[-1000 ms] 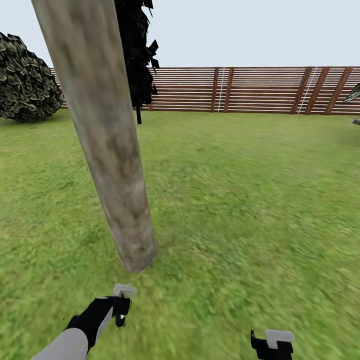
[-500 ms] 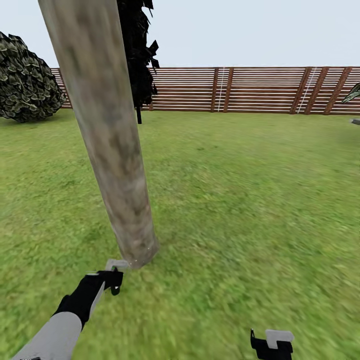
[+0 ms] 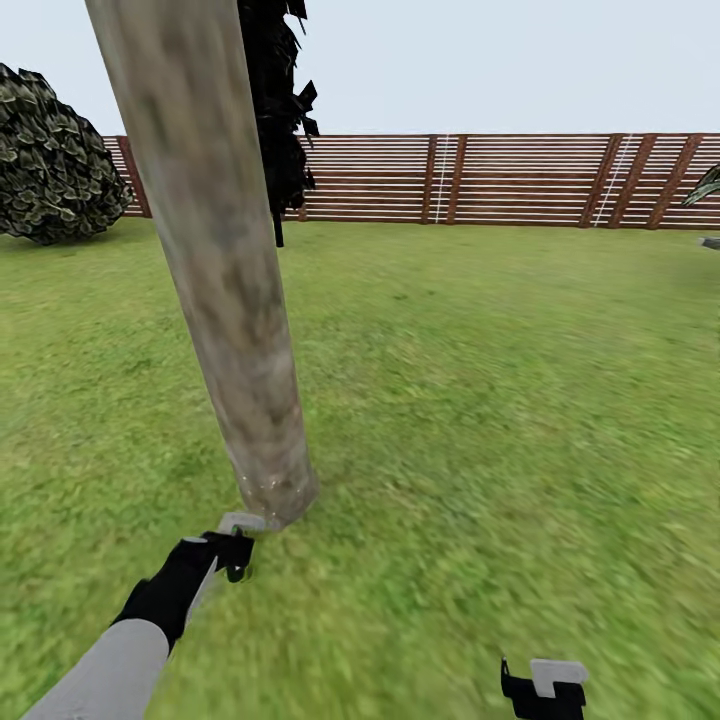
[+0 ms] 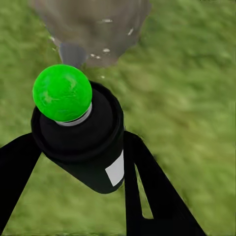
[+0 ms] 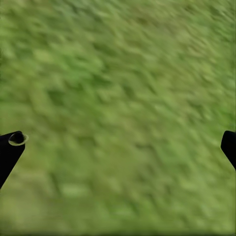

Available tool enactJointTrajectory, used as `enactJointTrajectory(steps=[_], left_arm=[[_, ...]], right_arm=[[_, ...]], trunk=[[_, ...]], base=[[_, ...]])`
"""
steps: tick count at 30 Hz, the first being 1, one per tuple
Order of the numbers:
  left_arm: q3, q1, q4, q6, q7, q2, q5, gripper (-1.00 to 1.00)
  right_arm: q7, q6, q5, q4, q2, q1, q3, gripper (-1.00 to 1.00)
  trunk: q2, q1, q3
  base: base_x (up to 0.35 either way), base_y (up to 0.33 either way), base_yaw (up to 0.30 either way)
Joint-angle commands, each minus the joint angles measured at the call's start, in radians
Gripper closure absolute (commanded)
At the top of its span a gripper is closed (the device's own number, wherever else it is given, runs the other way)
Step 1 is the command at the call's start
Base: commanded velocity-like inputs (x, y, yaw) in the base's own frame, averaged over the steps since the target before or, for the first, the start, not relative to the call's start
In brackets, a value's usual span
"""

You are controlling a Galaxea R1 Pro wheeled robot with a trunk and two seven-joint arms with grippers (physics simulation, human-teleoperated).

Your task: In the garden, pick up the pesticide atomizer on the floor and spray pesticide onto both trees until each tree trunk is fully covered.

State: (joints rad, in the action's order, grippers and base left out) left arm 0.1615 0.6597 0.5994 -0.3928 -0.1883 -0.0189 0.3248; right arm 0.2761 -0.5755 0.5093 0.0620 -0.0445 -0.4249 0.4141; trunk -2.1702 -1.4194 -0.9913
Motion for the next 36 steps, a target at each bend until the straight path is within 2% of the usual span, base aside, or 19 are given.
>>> enactJointTrajectory(steps=[1,3,4,9,10,14,17,19,23,24,26,28,29,31,34,36], left_arm=[[0.016,0.000,-0.001,-0.001,-0.001,-0.025,-0.017,1.00],[0.030,-0.001,-0.001,-0.001,-0.001,-0.046,-0.033,1.00],[0.030,-0.002,0.000,0.000,0.000,-0.045,-0.037,1.00],[0.015,0.002,0.007,0.000,0.000,0.032,-0.036,1.00],[0.015,0.002,0.015,0.000,0.000,0.036,-0.037,1.00],[0.021,-0.002,0.052,0.000,-0.001,0.026,-0.041,1.00],[0.024,-0.005,0.085,-0.001,-0.002,0.001,-0.043,1.00],[0.019,-0.006,0.094,-0.001,-0.001,0.000,-0.043,1.00],[0.014,0.005,0.112,-0.006,0.000,0.064,-0.040,1.00],[0.014,0.007,0.156,-0.047,-0.001,0.078,-0.041,1.00],[0.013,0.000,0.240,-0.127,-0.004,0.073,-0.041,1.00],[0.019,-0.002,0.273,-0.150,-0.029,0.056,-0.041,1.00],[0.022,-0.003,0.288,-0.159,-0.091,0.005,-0.041,1.00],[0.015,-0.004,0.292,-0.161,-0.121,-0.022,-0.038,1.00],[-0.002,-0.003,0.293,-0.162,-0.133,-0.019,-0.033,1.00],[-0.052,0.001,0.294,-0.168,-0.133,-0.002,-0.032,1.00]], right_arm=[[0.000,0.000,0.000,0.000,0.000,0.000,0.000,-1.00],[0.000,0.000,0.000,0.000,0.000,0.000,0.000,-1.00],[0.000,0.000,0.000,0.000,0.000,0.000,0.000,-1.00],[0.000,0.000,0.000,-0.001,0.000,0.000,0.000,-1.00],[0.000,0.000,0.000,-0.001,0.000,0.000,0.000,-1.00],[0.000,0.000,0.000,0.000,0.000,0.000,0.000,-1.00],[0.000,0.000,0.000,0.000,0.000,0.000,0.000,-1.00],[0.000,0.000,0.000,-0.001,0.000,0.000,0.000,-1.00],[0.000,0.000,0.000,0.000,0.000,0.000,0.000,-1.00],[0.000,0.000,0.000,-0.001,0.000,0.000,0.000,-1.00],[0.000,0.000,0.000,0.000,0.000,0.000,0.000,-1.00],[0.000,0.000,0.000,0.000,0.000,0.000,0.000,-1.00],[0.000,-0.001,0.000,0.000,0.000,0.000,0.000,-1.00],[0.000,-0.001,0.000,0.000,0.000,0.000,0.000,-1.00],[0.000,0.000,0.000,0.000,0.000,0.000,0.000,-1.00],[0.000,0.000,0.000,0.000,0.000,0.000,0.000,-1.00]], trunk=[[0.000,0.000,0.000],[0.000,0.000,0.000],[0.000,0.000,0.000],[0.000,0.000,0.000],[0.000,0.000,0.000],[0.000,0.000,0.000],[0.000,0.000,0.000],[0.000,0.000,0.000],[0.000,0.000,0.000],[0.000,0.000,0.000],[0.000,0.000,0.000],[0.000,0.000,0.000],[0.000,0.000,0.000],[0.000,0.000,0.000],[0.000,0.000,0.000],[0.000,0.000,0.000]], base=[[-0.005,0.000,0.000],[-0.002,0.000,0.000],[0.000,0.000,0.000],[0.000,0.000,0.000],[-0.043,0.000,0.000],[-0.257,0.000,0.000],[-0.207,0.000,0.000],[-0.046,0.000,0.000],[-0.005,0.000,0.000],[0.000,0.000,0.000],[0.000,0.000,0.000],[0.000,0.000,0.000],[0.000,0.000,0.000],[0.000,0.000,0.000],[0.000,0.000,0.000],[0.000,0.000,0.000]])
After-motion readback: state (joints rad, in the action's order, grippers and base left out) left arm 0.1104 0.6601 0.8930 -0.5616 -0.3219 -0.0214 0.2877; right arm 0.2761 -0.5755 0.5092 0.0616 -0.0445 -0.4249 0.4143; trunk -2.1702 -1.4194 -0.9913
